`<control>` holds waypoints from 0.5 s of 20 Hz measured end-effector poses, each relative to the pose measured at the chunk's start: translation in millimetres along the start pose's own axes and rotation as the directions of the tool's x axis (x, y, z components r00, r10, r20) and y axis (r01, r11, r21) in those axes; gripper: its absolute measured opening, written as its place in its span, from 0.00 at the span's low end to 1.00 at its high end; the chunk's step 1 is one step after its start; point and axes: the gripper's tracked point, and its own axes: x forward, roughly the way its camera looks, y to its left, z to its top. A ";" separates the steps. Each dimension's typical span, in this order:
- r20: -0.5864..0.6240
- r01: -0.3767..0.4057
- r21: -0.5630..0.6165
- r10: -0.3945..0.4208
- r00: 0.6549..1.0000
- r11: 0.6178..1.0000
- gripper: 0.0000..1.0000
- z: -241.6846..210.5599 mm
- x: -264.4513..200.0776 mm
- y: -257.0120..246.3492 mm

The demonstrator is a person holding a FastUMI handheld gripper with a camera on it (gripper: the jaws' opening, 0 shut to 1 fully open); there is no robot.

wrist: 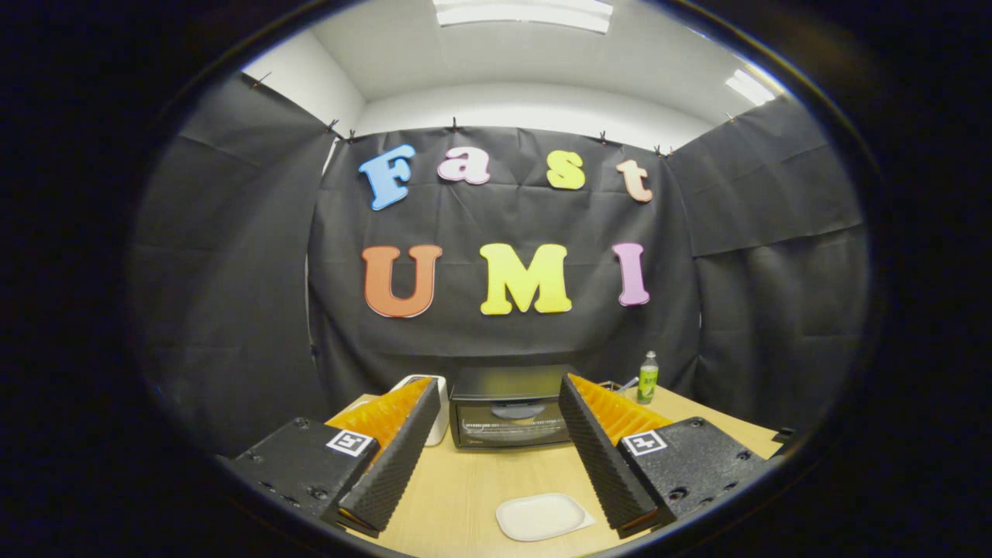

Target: Open the toaster oven, put the food inside, and close the toaster oven door.

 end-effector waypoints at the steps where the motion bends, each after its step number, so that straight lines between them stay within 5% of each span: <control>1: 0.005 0.004 -0.004 -0.004 1.000 1.000 1.00 1.3 -0.2 -0.4; 10: 0.039 0.015 -0.045 -0.013 0.999 0.999 1.00 9.6 -6.7 0.7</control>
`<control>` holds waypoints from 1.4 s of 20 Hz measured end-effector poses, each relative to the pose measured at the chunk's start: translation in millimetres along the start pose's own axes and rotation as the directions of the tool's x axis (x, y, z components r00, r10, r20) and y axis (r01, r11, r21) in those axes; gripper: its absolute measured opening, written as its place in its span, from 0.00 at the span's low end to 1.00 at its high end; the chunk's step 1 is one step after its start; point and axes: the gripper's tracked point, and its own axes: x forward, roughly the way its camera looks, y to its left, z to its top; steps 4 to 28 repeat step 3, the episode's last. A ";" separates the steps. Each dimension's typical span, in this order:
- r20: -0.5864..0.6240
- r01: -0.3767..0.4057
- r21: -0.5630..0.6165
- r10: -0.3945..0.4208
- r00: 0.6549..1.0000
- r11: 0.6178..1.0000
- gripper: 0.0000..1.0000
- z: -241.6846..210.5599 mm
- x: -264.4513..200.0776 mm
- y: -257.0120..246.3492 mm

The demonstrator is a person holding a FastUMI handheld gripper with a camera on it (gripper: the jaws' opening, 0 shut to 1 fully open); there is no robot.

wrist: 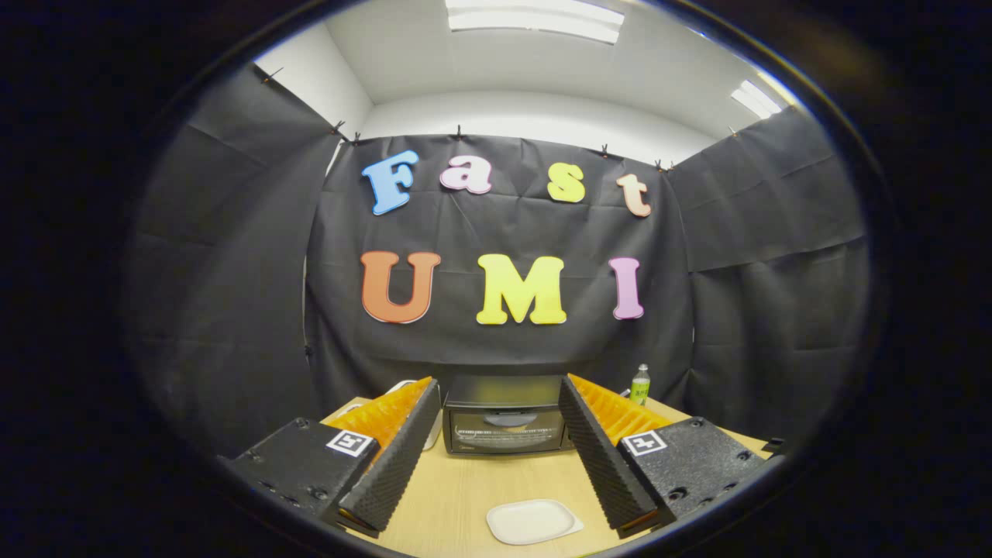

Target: Open the toaster oven, put the food inside, and close the toaster oven door.

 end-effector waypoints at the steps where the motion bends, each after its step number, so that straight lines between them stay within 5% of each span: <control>1: 0.001 0.001 -0.005 -0.001 1.000 1.000 1.00 0.2 -0.5 0.3; 28: -0.003 0.002 -0.003 -0.002 1.000 1.000 1.00 -3.6 1.3 -1.8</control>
